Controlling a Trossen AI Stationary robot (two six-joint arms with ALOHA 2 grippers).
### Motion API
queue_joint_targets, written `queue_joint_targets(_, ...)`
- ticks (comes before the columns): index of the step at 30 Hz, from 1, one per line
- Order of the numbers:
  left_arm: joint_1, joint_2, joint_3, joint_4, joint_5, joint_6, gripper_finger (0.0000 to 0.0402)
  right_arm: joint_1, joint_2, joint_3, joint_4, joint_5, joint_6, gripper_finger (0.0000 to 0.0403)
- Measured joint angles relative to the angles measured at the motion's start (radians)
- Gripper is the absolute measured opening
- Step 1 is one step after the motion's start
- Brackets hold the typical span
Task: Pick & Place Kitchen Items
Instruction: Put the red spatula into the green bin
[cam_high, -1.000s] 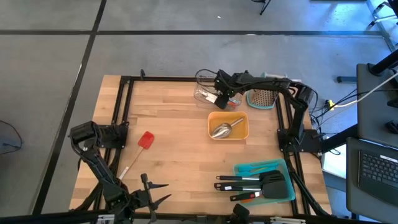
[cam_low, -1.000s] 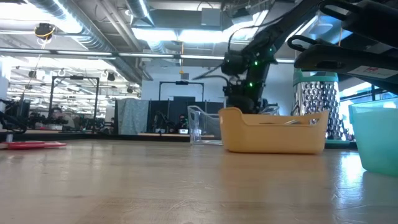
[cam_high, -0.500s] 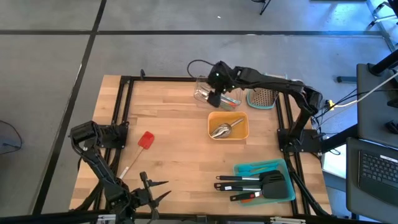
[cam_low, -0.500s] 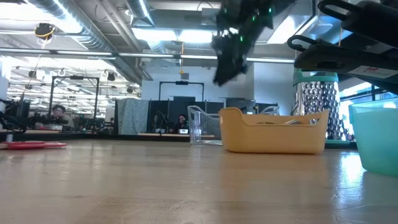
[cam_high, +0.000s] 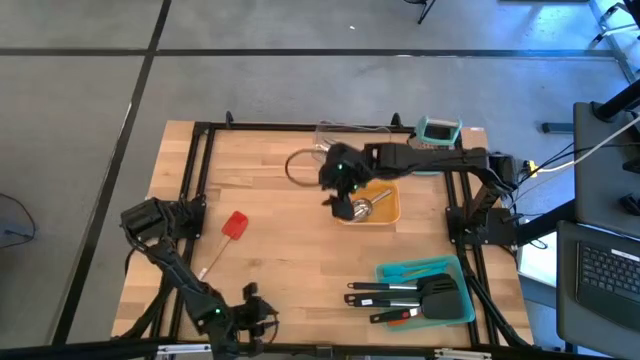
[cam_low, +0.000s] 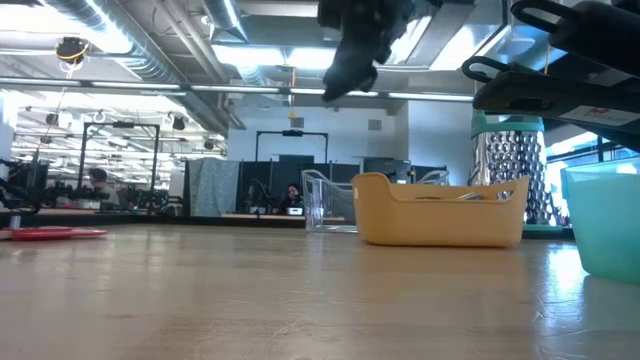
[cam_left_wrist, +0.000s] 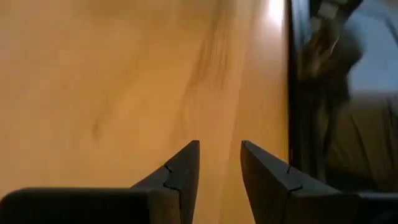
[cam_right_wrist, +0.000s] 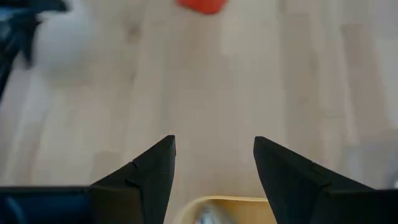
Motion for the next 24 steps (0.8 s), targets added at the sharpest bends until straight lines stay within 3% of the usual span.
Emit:
queue_joint_targets(3,-0.006,-0.001,0.031,-0.191,0.117,-0.207,0.0098,0.055,0.000,0.000,-0.020,-0.002,-0.002,0.0220)
queue_joint_targets(7,-0.040,-0.002,0.119,-0.632,0.267,-0.485,0.0077,0.118,0.000,0.000,-0.047,-0.001,-0.015,0.0220)
queue_joint_targets(13,-0.085,-0.006,0.254,-1.238,0.420,-0.667,0.0051,0.185,0.000,0.000,-0.048,-0.001,-0.015,0.0220)
queue_joint_targets(17,-0.097,-0.068,0.247,-1.417,0.510,-0.726,0.0044,0.209,0.000,0.000,-0.048,-0.001,-0.015,0.0220)
queue_joint_targets(22,-0.133,-0.210,0.142,-1.458,0.399,-0.899,0.0046,0.219,0.000,0.000,-0.047,0.007,-0.018,0.0220)
queue_joint_targets(24,-0.144,-0.291,0.069,-1.453,0.398,-0.996,0.0051,0.219,0.000,0.000,-0.043,0.009,-0.018,0.0220)
